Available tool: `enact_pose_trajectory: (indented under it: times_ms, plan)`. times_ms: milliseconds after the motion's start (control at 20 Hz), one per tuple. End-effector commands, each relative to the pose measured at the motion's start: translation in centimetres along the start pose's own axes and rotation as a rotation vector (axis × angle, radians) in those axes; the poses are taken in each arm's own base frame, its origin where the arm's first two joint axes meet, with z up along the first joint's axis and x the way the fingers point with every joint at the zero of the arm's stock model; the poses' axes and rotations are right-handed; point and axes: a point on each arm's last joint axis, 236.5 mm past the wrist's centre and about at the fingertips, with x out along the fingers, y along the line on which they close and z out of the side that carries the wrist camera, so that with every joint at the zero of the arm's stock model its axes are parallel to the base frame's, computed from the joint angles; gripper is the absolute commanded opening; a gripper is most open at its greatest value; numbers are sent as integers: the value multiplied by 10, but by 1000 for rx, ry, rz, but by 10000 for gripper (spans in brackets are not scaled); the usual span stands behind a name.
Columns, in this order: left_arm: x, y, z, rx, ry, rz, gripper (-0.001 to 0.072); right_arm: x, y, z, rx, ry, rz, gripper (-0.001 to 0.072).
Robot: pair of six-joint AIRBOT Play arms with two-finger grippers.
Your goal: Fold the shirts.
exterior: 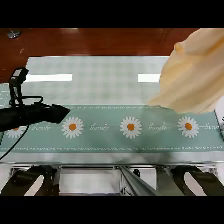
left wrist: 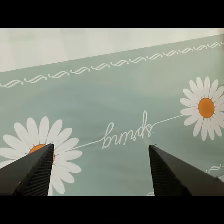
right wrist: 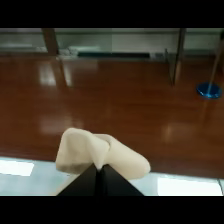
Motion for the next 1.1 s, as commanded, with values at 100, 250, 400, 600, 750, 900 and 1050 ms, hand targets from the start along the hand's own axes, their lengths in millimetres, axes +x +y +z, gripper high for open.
enact_pose_trajectory:
  times_ms: [100,250,400,600,750,900,1050]
  plan:
    - [9,4,2,-24,5,3,701,-16,94,52,-29,-132,369,14]
    - [19,9,1,-39,30,8,701,-8,143,36,-31,-70,537,14]
    - [29,14,-2,-55,60,14,701,16,195,-46,-106,231,690,15]
    - [38,21,4,-64,51,27,701,75,253,-233,-90,688,732,15]
    - [39,21,4,-51,50,28,701,99,282,-377,42,922,648,15]
    - [39,21,3,-31,54,27,701,103,307,-438,138,1055,665,648]
    - [39,21,-6,-31,93,27,701,129,257,-409,122,1028,617,619]
